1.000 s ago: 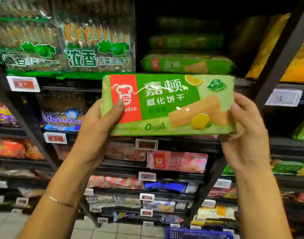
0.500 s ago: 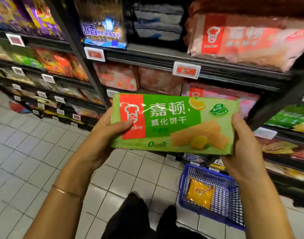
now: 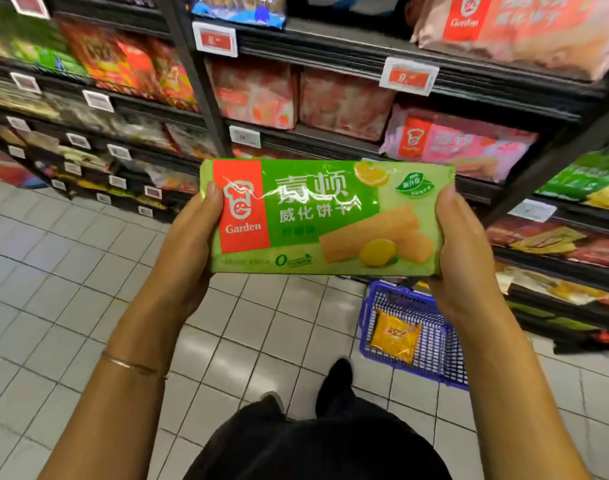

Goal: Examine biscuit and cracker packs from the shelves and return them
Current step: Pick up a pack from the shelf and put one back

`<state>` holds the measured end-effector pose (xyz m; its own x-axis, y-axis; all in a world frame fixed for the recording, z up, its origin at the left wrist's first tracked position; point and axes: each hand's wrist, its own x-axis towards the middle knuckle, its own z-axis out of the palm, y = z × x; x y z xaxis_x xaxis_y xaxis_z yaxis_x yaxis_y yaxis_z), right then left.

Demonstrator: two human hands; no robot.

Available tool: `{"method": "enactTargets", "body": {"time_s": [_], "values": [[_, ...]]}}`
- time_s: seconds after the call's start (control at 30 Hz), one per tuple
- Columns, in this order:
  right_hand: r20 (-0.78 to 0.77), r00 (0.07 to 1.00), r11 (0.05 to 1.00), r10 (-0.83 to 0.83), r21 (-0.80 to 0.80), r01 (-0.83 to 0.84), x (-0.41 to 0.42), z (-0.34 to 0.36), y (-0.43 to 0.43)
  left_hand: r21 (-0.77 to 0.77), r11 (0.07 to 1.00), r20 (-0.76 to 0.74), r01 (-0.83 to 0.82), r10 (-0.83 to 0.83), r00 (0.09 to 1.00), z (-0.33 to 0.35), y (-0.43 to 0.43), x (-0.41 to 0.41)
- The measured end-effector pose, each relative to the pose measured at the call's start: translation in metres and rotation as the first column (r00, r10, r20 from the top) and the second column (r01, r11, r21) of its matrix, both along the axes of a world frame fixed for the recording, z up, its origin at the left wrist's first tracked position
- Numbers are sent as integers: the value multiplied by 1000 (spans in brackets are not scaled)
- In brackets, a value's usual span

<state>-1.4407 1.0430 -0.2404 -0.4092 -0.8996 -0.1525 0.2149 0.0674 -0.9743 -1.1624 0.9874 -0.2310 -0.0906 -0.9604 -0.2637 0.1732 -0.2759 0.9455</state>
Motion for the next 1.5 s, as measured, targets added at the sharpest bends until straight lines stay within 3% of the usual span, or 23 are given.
{"method": "enactTargets", "body": {"time_s": [0.23, 0.57, 0.87, 1.07, 1.3, 1.4, 1.5], "values": [[24, 1000, 999, 8, 34, -9, 44, 13, 35, -2, 999, -1, 36, -36, 999, 4, 21, 41], [285, 951, 991, -116, -26, 129, 58, 15, 88, -36, 997, -158, 75, -80, 984, 7, 43, 52], [268, 955, 992, -124, 56, 113, 35, 19, 92, -24, 993, -104, 120, -122, 987, 7, 61, 42], [152, 983, 994, -105, 45, 99, 2, 20, 99, 36, 992, -173, 123, -115, 978, 6, 76, 19], [181, 979, 995, -99, 21, 97, -19, 16, 99, 65, 987, -213, 144, -127, 969, 0, 89, 6], [210, 971, 993, -115, 48, 108, -23, 12, 94, 47, 992, -126, 113, -107, 986, 1, 88, 5], [238, 964, 993, -115, 64, 103, -25, 8, 88, -75, 995, 131, 60, -50, 990, -5, 81, 6]]}}
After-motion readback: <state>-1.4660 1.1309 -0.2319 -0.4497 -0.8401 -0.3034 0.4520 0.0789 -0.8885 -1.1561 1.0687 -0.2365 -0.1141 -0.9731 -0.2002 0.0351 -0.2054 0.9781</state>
